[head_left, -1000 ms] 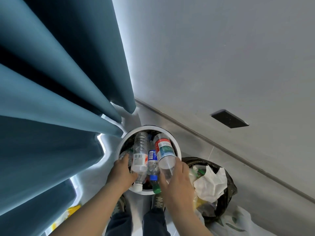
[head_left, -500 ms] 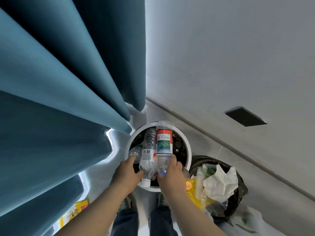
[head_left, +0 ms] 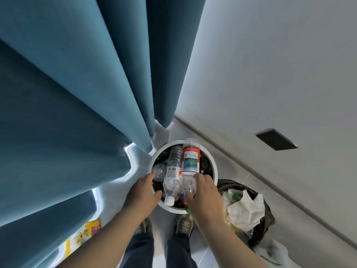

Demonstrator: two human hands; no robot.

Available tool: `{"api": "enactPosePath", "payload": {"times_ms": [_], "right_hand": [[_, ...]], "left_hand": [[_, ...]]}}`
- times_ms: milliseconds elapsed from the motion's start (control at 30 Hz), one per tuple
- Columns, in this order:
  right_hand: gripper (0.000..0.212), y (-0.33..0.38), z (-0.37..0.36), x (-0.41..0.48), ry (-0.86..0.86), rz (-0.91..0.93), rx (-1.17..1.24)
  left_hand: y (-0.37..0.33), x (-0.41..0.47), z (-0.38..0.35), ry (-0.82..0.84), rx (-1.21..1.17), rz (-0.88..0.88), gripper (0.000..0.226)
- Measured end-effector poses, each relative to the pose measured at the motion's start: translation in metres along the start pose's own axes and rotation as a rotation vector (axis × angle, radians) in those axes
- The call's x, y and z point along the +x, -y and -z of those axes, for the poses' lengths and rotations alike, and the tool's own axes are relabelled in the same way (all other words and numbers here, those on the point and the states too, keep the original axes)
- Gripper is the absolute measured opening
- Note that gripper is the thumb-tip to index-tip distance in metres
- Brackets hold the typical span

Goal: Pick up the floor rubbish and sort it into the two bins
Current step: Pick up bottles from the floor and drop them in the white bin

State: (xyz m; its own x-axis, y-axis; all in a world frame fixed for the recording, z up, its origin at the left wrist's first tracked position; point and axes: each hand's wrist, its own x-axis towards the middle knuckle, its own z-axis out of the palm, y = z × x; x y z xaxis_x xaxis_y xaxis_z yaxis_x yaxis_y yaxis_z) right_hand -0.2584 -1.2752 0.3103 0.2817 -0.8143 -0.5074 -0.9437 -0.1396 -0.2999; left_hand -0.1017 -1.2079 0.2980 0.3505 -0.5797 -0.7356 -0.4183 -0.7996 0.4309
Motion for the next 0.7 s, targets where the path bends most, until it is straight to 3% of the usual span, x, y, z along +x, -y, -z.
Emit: {"api": "enactPosePath", "payload": {"times_ms": [333,400,700], "right_hand": [[0.033,0.056,0.103,-0.073,0.018,0.163,-0.106],[0.034,0.072,0.133,-0.089,0.011,0.230,-0.112],[0.043,0.185,0.266,-0.141,-0.156,0.636,-0.191]], "left_hand": [[-0.029,-0.123,0.072,-0.131,0.038,-0.114,0.036],[-0.038,-0.153,0.094,-0.190,0.035,-0.134,0.031],[-0.064,-0.275,0.200,-0.572,-0.021,-0.130,0.048]]}}
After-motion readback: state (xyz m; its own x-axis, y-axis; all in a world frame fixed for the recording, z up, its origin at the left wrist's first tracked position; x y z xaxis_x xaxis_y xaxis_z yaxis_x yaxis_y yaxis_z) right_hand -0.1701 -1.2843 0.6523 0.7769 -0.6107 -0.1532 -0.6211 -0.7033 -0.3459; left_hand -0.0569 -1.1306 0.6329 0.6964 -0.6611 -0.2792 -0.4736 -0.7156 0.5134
